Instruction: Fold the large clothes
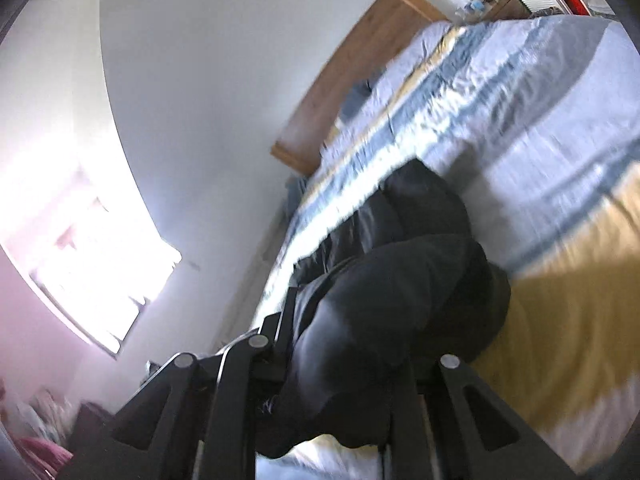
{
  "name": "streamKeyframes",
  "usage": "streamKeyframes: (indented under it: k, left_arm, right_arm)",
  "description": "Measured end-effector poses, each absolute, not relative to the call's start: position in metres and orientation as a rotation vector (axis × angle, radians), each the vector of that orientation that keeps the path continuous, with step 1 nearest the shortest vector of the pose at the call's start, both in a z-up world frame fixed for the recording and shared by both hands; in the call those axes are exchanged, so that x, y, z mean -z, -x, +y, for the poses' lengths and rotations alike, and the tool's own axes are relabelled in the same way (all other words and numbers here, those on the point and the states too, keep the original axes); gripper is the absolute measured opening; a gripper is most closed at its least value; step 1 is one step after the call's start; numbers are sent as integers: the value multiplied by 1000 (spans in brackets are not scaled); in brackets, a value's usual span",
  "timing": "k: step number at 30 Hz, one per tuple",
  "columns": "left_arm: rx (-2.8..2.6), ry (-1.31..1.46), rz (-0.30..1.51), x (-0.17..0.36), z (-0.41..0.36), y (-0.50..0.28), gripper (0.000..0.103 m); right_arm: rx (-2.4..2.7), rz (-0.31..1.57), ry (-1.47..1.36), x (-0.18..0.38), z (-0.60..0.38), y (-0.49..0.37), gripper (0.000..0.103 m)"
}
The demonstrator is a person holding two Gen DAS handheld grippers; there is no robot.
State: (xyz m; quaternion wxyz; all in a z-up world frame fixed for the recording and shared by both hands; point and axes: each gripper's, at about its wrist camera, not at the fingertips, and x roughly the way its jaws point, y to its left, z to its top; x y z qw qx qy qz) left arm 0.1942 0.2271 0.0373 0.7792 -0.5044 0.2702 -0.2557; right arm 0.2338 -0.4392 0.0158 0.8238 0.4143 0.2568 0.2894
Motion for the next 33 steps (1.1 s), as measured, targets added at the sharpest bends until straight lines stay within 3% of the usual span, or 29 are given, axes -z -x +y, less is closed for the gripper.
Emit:
streamKeyframes:
  k: [7, 17, 33]
  left_arm:
    - [521, 1167, 559, -48, 233, -287, 15]
    - [323, 1102, 678, -31, 228, -460, 16]
    - [107, 985, 881, 69, 236, -616, 22]
  right_arm:
    - [-582, 482, -984, -33, -436, -326, 15]
    - [-356, 557, -962, -24, -406, -473, 15]
    - [-136, 774, -764, 51, -363, -644, 17]
